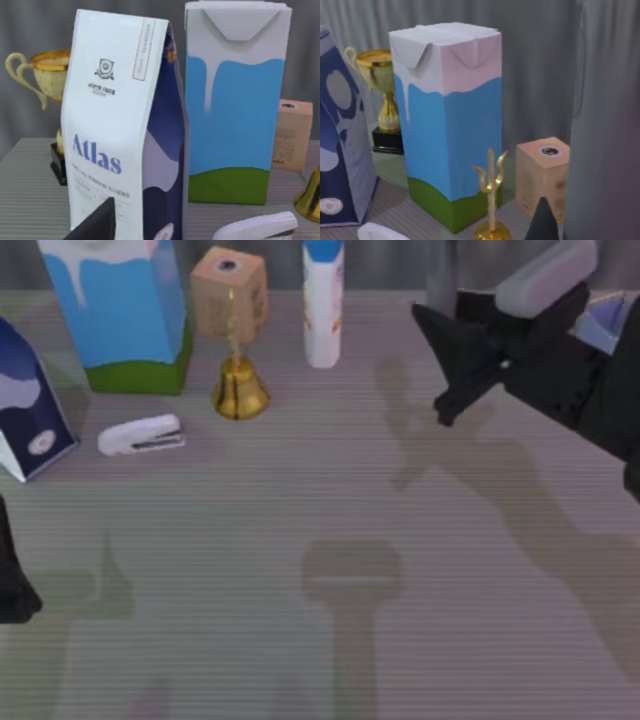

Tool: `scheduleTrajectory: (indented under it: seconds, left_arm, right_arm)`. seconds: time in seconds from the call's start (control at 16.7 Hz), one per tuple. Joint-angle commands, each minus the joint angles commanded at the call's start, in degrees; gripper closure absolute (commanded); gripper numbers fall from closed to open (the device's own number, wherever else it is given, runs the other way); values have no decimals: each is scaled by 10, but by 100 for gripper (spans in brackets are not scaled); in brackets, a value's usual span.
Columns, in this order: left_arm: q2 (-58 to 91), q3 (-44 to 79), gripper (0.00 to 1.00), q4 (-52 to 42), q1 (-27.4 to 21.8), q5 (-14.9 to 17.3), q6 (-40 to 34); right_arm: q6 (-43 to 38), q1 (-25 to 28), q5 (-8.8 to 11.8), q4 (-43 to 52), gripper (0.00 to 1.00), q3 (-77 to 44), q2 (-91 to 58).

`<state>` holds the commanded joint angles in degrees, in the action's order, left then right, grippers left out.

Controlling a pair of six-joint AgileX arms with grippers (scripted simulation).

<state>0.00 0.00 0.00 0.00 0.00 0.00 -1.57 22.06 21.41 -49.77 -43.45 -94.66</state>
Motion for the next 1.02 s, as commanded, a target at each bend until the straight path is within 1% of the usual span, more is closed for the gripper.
scheduleTrajectory:
  seconds: [0.12, 0.3, 0.42, 0.48, 0.6, 0.78, 0.9, 0.96, 1.02]
  left_arm:
    - [0, 0, 0, 0, 0, 0, 0]
    - [0, 0, 0, 0, 0, 0, 0]
    - [0, 0, 0, 0, 0, 0, 0]
    - [0, 0, 0, 0, 0, 0, 0]
    - [0, 0, 0, 0, 0, 0, 0]
    - [0, 0, 0, 0, 0, 0, 0]
    - [0, 0, 0, 0, 0, 0, 0]
    - [0, 0, 0, 0, 0, 0, 0]
    - [0, 0, 0, 0, 0, 0, 0]
  right_arm:
    - [6, 0, 5, -15, 100, 4, 8]
    - [6, 0, 5, -15, 100, 4, 8]
    - [4, 4, 3, -14, 100, 1, 6]
    - [4, 11, -4, -15, 100, 2, 5]
    - [3, 38, -31, -22, 100, 3, 5]
    - [0, 95, -86, -33, 100, 7, 7]
    - [-3, 129, -117, -40, 100, 9, 9]
    - [-4, 138, -126, -42, 100, 9, 10]
    - [-4, 141, -130, -43, 100, 9, 11]
